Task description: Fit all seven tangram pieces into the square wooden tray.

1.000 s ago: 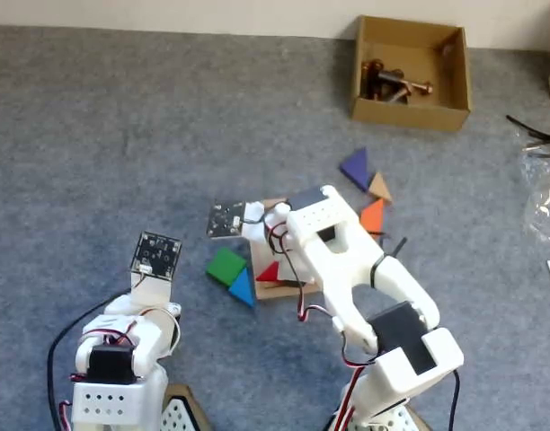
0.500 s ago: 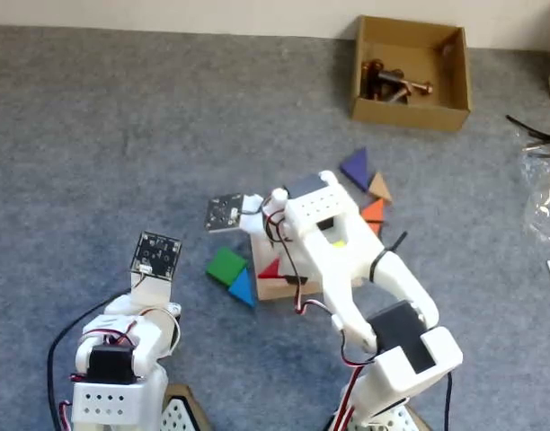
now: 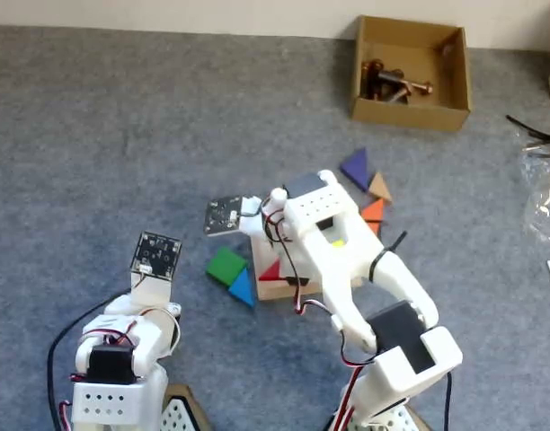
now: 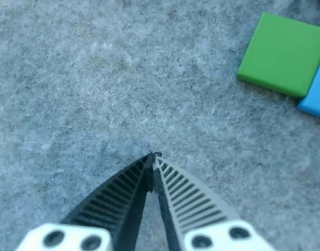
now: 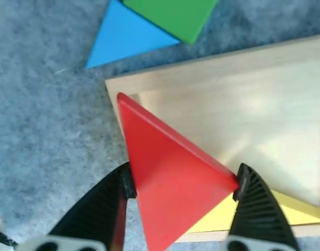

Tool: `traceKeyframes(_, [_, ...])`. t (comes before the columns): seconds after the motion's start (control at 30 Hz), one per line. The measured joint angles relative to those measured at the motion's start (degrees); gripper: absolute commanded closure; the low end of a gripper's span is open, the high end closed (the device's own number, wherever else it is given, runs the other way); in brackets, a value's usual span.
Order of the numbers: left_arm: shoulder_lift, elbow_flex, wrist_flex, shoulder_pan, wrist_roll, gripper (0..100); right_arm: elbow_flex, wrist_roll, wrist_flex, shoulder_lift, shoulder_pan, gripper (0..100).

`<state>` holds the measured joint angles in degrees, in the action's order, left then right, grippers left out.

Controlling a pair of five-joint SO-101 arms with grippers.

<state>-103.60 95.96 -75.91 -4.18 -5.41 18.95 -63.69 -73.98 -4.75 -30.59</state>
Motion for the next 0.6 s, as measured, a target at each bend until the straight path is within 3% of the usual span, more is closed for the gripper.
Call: traceKeyframes(0.6, [0.0,0.0,0.0,0.0,0.0,99,3.0,-0.1,4.0,0.0,-2.6,73.5])
